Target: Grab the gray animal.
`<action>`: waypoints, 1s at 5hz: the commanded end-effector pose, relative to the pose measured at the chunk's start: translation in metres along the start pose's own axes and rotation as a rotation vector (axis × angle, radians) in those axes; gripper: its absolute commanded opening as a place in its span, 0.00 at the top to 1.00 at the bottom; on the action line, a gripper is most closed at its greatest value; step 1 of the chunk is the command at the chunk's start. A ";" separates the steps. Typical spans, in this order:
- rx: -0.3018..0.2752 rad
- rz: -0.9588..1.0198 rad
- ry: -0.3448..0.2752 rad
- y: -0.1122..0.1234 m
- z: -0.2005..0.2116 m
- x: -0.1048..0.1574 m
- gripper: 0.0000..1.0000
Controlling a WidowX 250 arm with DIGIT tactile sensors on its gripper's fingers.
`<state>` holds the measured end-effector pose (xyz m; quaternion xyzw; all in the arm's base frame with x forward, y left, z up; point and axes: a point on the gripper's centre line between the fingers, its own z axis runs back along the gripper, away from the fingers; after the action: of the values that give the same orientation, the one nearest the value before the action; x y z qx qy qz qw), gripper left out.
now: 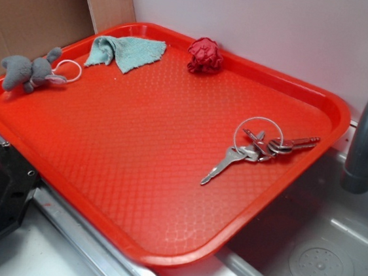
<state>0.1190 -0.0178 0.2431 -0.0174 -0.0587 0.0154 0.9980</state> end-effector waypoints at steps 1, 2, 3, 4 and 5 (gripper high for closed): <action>0.000 0.000 0.000 0.000 0.000 0.000 0.00; 0.014 0.190 0.019 0.051 -0.049 0.013 0.00; 0.066 0.358 -0.007 0.106 -0.081 0.009 0.00; 0.155 0.464 -0.077 0.155 -0.100 0.000 0.00; 0.234 0.545 -0.108 0.175 -0.121 -0.005 0.00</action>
<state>0.1279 0.1470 0.1052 0.0817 -0.0873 0.2929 0.9486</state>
